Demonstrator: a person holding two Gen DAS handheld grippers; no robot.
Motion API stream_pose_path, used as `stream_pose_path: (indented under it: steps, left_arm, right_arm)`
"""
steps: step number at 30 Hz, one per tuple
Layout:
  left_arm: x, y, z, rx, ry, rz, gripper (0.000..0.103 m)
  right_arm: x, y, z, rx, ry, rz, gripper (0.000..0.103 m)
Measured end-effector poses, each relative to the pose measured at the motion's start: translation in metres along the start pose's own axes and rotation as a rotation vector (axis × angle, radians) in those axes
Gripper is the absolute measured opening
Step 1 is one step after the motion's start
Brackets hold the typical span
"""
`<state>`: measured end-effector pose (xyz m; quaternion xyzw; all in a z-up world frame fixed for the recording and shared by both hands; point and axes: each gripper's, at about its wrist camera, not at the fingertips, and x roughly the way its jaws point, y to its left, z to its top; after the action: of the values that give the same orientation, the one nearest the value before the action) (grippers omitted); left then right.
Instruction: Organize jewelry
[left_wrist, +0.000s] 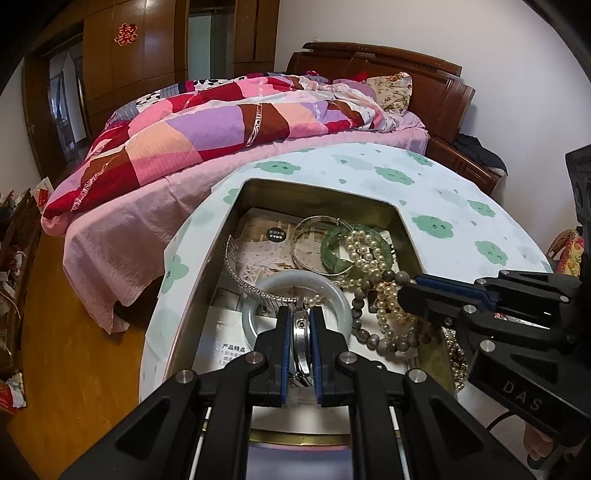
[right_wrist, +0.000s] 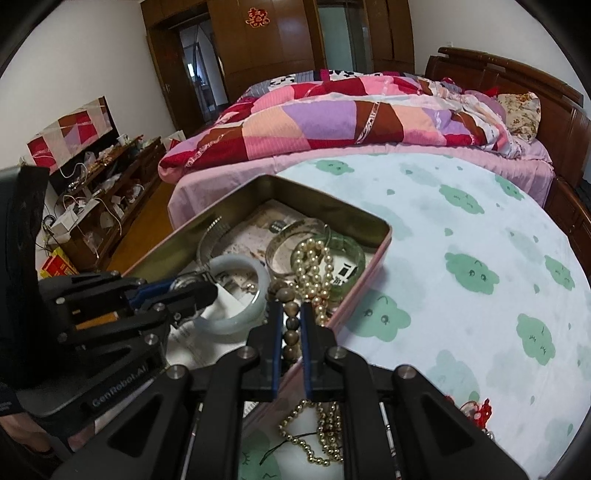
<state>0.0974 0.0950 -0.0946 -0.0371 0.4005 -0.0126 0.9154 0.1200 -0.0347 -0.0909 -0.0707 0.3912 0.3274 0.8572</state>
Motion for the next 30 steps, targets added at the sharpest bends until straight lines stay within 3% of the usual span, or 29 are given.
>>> stream_pose_path:
  steps: [7, 8, 11, 13, 20, 30]
  left_arm:
    - [-0.002, 0.003, -0.001, -0.028, 0.01, 0.002, 0.011]
    - [-0.004, 0.002, 0.0, -0.03, 0.005, -0.001, 0.016]
    - [-0.01, 0.002, 0.001, -0.038, -0.018, 0.028, 0.048]
    - [-0.014, 0.004, 0.002, -0.048, -0.036, 0.021, 0.06]
    - [-0.027, 0.002, 0.003, -0.059, -0.073, 0.055, 0.069]
    - [-0.037, -0.023, 0.001, -0.03, -0.116, 0.065, 0.07]
  right_arm:
    - [-0.005, 0.0, -0.002, 0.014, -0.021, 0.026, 0.024]
    - [-0.006, 0.0, -0.002, 0.017, -0.027, 0.03, 0.031]
    - [-0.011, 0.001, -0.002, 0.024, -0.05, 0.012, 0.055]
    - [-0.014, -0.004, -0.003, 0.036, -0.061, 0.004, 0.055]
    - [-0.038, -0.043, -0.015, 0.135, -0.103, -0.02, 0.061]
    - [-0.074, -0.134, -0.058, 0.308, -0.089, -0.217, 0.06]
